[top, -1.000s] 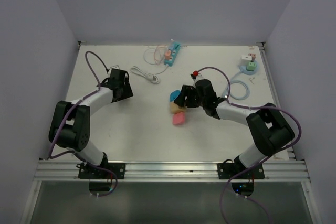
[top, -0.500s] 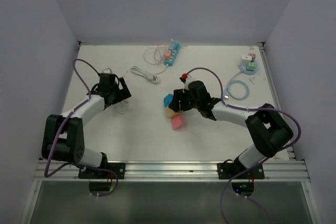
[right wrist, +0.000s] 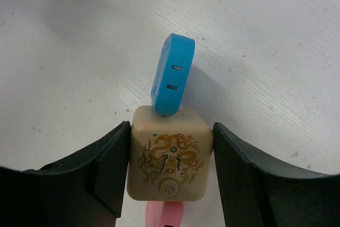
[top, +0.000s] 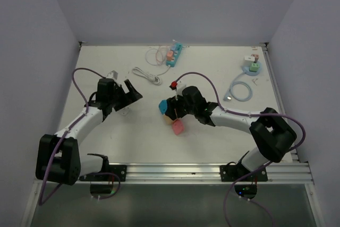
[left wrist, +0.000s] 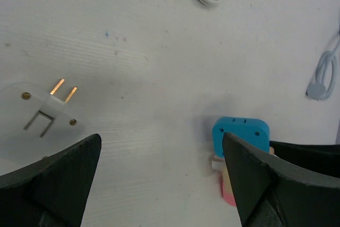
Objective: Pull the plug off the socket
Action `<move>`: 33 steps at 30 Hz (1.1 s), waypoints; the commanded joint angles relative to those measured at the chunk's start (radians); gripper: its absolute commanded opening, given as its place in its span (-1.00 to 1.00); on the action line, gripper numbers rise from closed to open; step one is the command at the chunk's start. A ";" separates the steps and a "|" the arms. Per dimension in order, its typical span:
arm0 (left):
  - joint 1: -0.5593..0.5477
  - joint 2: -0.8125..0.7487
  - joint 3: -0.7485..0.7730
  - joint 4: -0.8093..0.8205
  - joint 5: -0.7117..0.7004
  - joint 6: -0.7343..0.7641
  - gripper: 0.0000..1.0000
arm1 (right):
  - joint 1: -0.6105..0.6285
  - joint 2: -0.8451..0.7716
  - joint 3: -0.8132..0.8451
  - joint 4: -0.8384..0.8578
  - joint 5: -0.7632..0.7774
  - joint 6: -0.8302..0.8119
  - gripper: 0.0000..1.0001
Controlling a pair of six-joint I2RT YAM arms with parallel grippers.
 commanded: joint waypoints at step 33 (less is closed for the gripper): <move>-0.409 0.161 -0.036 0.389 -0.031 -0.360 0.65 | 0.049 -0.156 -0.105 0.200 0.023 -0.081 -1.00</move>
